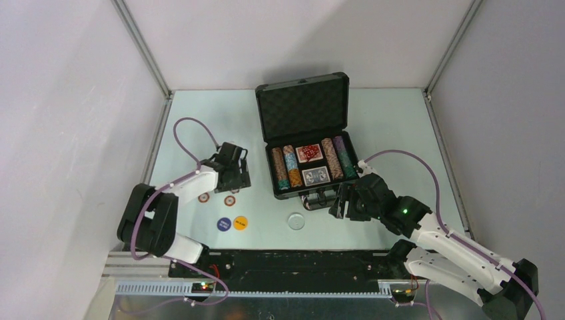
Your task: Pack up texas hold em set
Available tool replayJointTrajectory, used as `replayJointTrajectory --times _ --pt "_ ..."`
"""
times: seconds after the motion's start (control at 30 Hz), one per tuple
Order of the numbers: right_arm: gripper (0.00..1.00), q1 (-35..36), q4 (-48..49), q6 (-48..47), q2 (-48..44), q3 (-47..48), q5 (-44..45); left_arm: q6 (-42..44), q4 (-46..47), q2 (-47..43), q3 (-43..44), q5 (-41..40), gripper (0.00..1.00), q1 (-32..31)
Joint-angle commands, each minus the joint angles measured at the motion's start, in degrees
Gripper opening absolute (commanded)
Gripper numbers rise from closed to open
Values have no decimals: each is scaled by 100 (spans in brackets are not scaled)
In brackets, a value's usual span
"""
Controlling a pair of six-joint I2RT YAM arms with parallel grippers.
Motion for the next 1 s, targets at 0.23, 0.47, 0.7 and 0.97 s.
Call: replayJointTrajectory --times 0.23,0.47,0.7,0.97 --pt "70 38 204 18 -6 34 13 -78 343 270 -71 131 75 66" --pt "70 39 257 23 22 37 -17 -119 527 445 -151 417 65 65" --pt "70 38 215 32 15 33 21 -120 599 492 -198 491 59 58" --pt "70 55 196 69 6 35 50 -72 593 532 -165 520 60 2"
